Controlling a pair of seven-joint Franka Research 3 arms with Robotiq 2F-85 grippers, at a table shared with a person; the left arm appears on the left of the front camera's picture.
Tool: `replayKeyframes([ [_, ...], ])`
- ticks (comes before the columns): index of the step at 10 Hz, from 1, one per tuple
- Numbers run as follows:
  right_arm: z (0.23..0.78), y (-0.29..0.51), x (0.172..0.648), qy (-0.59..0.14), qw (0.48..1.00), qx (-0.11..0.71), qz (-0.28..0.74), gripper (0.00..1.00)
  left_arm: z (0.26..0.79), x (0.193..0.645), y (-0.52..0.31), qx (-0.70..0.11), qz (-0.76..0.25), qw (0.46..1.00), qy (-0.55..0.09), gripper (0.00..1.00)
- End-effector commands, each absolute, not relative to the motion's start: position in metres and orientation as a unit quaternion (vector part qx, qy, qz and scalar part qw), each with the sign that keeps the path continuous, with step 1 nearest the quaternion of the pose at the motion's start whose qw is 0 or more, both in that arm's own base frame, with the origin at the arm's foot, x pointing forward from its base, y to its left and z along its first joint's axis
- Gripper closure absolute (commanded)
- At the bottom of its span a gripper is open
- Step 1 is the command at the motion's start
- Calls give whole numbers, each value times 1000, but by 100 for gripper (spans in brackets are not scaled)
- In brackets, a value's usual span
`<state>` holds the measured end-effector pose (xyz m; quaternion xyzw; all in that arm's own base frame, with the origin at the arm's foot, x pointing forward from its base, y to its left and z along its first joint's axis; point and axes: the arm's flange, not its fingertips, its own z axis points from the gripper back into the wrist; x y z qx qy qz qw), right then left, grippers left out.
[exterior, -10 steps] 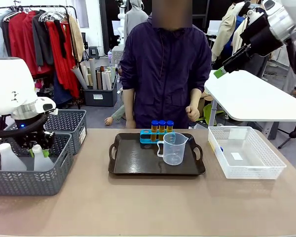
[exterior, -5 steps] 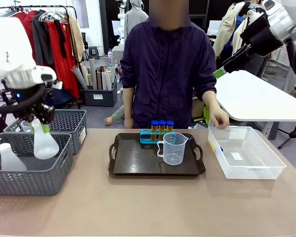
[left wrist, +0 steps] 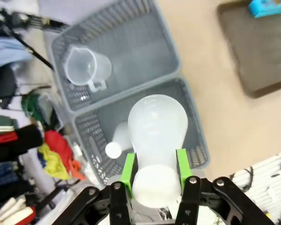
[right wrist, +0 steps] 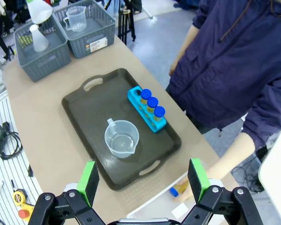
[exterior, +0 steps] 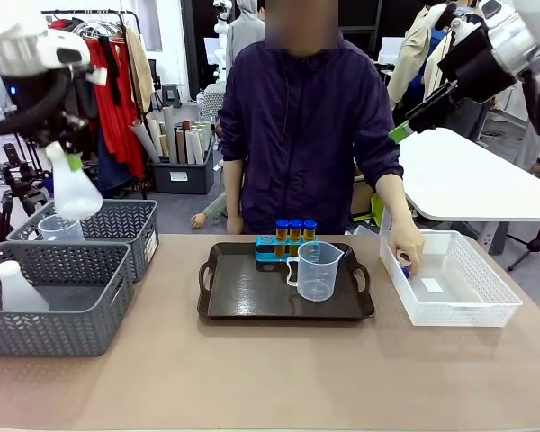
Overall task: Prepare the laboratory tools.
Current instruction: Pick up one Small flask and place it on the Handle tray.
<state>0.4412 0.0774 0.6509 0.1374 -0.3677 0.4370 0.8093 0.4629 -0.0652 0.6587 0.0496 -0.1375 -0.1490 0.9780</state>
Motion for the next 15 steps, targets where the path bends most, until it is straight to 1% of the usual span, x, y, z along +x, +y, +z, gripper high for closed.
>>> replayKeyframes([
  [1,653,77,440,-368,808,135,440,0,694,476,-73,41,-182,970,-158,100],
  [3,653,77,440,-368,808,135,440,0,733,484,-90,66,-209,959,-179,100],
  [5,653,77,440,-368,808,135,440,0,760,489,-104,85,-227,950,-195,100],
  [8,653,77,440,-368,808,135,440,0,763,491,-110,82,-257,940,-208,100],
  [9,653,77,440,-368,808,135,440,0,763,487,-113,74,-231,948,-207,100],
  [15,653,77,440,-368,808,135,440,0,763,487,-113,74,-231,948,-207,100],
])
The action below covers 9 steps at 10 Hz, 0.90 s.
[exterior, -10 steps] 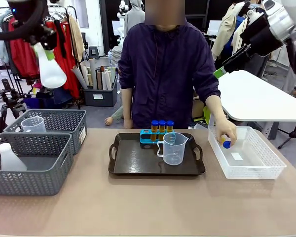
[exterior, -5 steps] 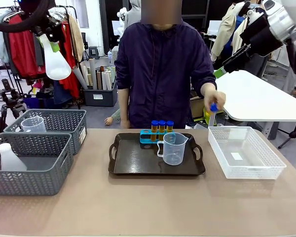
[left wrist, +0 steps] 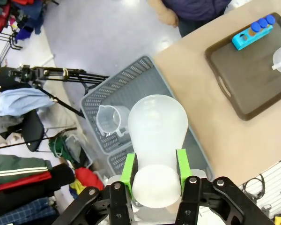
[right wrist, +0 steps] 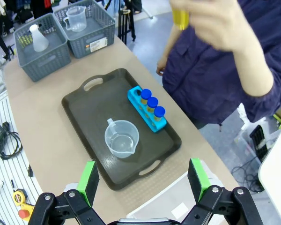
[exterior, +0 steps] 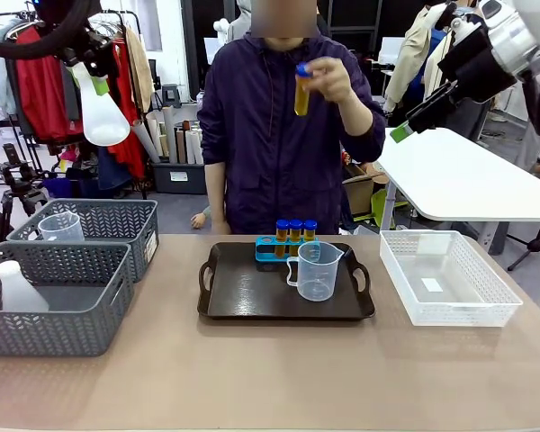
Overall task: Prepare the laboratory tools.
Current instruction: Pick up one Small flask and place it on the Handle tray.
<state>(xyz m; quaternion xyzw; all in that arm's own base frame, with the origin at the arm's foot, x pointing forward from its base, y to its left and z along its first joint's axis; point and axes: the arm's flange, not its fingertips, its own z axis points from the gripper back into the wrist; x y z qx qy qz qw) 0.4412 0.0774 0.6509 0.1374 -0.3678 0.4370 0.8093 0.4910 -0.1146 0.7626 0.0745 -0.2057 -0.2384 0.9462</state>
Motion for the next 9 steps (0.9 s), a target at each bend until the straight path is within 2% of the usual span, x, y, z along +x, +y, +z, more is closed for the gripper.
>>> replayKeyframes([
  [1,653,77,440,-368,808,135,440,0,763,487,-113,74,-231,948,-207,100],
  [2,653,77,440,-368,808,135,440,0,763,491,-115,75,-238,946,-206,100],
  [5,653,77,440,-368,808,135,440,0,788,495,-163,102,-350,900,-239,100],
  [9,653,77,440,-368,808,135,440,0,784,503,-243,97,-457,848,-250,100],
])
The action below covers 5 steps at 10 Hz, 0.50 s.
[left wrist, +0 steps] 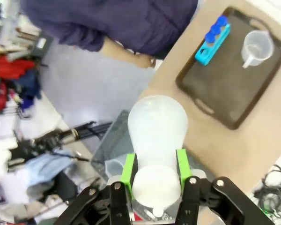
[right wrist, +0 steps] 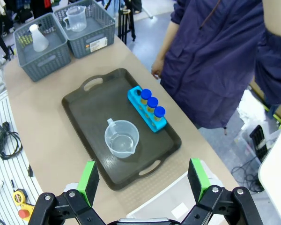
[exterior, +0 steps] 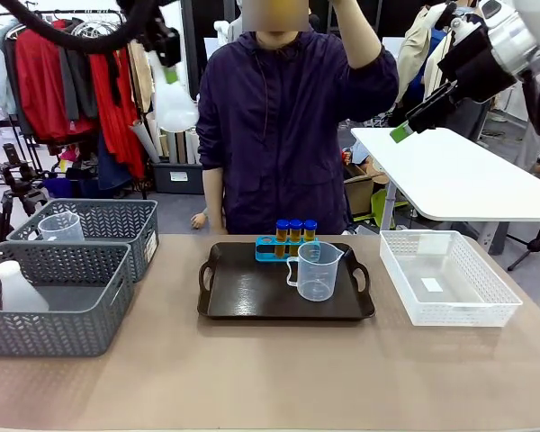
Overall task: Prepare the laboratory tools.
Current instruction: Pick up one Small flask and place it on the Handle tray.
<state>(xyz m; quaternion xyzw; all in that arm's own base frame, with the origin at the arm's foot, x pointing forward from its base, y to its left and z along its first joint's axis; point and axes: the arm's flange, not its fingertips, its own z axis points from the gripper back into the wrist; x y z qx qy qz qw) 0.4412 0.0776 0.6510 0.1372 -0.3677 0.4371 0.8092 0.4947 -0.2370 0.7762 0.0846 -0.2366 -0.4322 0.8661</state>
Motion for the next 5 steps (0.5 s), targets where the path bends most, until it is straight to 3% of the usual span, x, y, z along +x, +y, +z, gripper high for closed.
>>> replayKeyframes([
  [1,653,77,440,-368,808,135,440,0,783,503,-265,99,-493,825,-260,100],
  [5,653,77,440,-368,808,135,440,0,758,508,-322,100,-605,751,-245,100],
])
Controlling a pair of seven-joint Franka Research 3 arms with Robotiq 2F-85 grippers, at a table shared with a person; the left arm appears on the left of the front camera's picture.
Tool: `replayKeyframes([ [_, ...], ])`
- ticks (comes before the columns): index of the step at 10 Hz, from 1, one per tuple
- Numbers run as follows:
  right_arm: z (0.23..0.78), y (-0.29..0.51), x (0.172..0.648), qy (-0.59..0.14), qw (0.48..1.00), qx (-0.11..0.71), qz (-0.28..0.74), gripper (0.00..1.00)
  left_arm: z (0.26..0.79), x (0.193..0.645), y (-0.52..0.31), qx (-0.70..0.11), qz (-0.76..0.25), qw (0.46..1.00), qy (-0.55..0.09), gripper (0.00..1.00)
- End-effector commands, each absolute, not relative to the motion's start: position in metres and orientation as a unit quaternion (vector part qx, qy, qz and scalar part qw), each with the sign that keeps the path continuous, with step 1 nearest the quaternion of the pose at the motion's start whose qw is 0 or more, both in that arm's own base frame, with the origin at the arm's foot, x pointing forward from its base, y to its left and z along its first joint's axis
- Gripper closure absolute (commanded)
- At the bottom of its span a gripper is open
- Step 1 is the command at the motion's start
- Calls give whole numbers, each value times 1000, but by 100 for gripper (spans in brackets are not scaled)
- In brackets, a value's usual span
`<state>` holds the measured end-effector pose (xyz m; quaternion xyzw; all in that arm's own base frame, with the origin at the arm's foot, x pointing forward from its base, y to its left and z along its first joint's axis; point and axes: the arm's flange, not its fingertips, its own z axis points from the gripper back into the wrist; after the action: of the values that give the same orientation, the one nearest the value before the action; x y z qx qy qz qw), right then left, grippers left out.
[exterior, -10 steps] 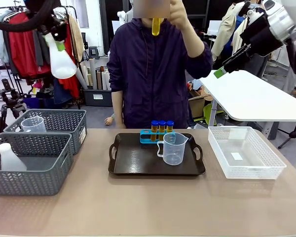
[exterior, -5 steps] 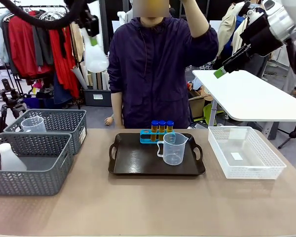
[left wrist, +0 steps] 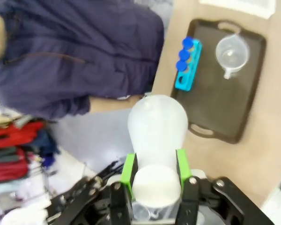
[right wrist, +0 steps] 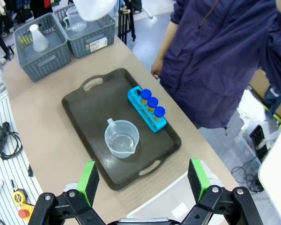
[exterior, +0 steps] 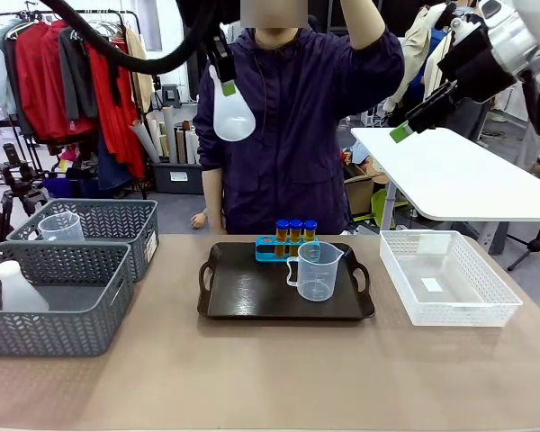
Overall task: Prepare the laboratory tools.
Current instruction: Pick up one Small flask and place it on the Handle tray.
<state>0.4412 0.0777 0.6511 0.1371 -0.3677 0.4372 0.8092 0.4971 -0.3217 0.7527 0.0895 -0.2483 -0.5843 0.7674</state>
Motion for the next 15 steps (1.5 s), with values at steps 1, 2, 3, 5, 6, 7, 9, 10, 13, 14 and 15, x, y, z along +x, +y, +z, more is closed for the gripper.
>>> replayKeyframes([
  [1,653,77,440,-368,808,135,440,0,750,513,-330,90,-616,745,-238,100],
  [2,653,77,440,-368,808,135,440,0,741,516,-337,87,-625,738,-239,100],
  [3,653,77,440,-368,808,135,440,0,730,520,-343,86,-636,732,-227,100],
  [5,653,77,440,-368,808,135,440,0,706,527,-349,76,-645,737,-185,100],
  [6,653,77,440,-368,808,135,440,0,694,530,-351,72,-651,736,-171,100],
  [7,653,77,440,-368,808,135,440,0,679,532,-352,66,-656,733,-164,100],
  [9,653,77,440,-368,808,135,440,0,655,531,-355,58,-662,732,-147,100],
  [10,653,77,440,-368,808,135,440,0,642,528,-357,54,-666,732,-134,100],
  [13,653,77,440,-368,808,135,440,0,601,516,-357,40,-666,735,-118,100],
  [14,653,77,440,-368,808,135,440,0,596,513,-358,39,-662,740,-113,100],
  [15,653,77,440,-368,808,135,440,0,596,515,-355,52,-655,746,-111,100],
])
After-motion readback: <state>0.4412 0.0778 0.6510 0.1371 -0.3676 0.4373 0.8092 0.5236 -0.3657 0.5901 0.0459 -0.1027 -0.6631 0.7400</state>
